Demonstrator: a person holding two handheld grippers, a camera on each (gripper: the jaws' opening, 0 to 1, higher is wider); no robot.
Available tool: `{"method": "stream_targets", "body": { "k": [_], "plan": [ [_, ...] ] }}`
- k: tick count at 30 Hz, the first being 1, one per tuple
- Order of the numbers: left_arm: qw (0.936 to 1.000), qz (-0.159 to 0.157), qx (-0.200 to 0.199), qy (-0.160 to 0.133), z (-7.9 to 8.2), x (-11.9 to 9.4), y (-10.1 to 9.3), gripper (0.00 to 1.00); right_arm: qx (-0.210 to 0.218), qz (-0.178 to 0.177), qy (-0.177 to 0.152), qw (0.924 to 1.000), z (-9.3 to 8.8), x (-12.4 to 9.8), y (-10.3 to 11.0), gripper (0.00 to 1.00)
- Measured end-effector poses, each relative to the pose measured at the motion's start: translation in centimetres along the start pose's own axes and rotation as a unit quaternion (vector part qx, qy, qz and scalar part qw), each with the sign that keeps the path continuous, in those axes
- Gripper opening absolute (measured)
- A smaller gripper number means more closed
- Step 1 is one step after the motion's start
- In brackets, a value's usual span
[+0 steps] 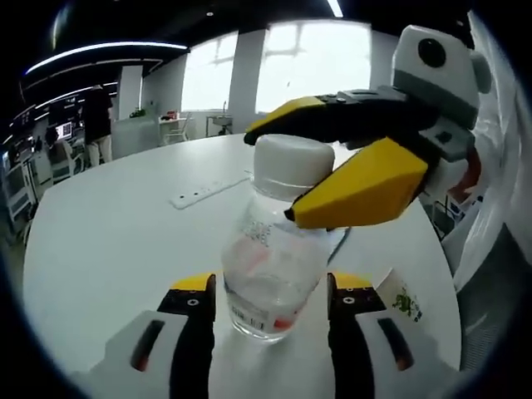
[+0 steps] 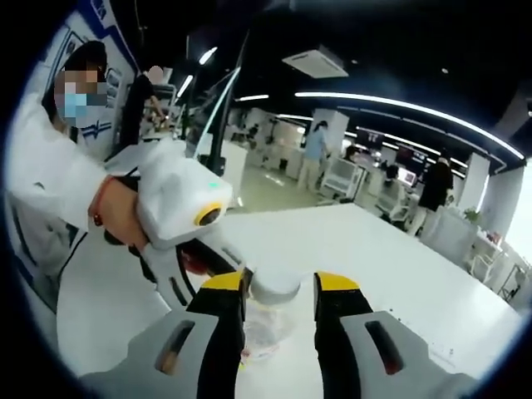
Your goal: Arrange the tabletop items into an orderly group along one side of the table until the central work area is clear of visible clutter.
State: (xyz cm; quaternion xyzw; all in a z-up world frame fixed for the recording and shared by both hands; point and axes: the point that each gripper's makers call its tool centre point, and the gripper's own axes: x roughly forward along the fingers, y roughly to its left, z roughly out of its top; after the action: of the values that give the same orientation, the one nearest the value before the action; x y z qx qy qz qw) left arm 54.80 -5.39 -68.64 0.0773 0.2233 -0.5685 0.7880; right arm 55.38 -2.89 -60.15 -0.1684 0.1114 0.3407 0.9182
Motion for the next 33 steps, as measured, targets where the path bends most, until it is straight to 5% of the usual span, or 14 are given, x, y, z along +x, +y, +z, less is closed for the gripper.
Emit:
{"method": "stream_targets", "body": {
  "k": [33],
  "plan": [
    [0.9957, 0.048, -0.075, -0.025, 2.0, -4.2, -0.5, 0.83, 0.048, 0.005, -0.011, 0.9988, 0.2, -3.7, -3.1, 0.53]
  ]
}}
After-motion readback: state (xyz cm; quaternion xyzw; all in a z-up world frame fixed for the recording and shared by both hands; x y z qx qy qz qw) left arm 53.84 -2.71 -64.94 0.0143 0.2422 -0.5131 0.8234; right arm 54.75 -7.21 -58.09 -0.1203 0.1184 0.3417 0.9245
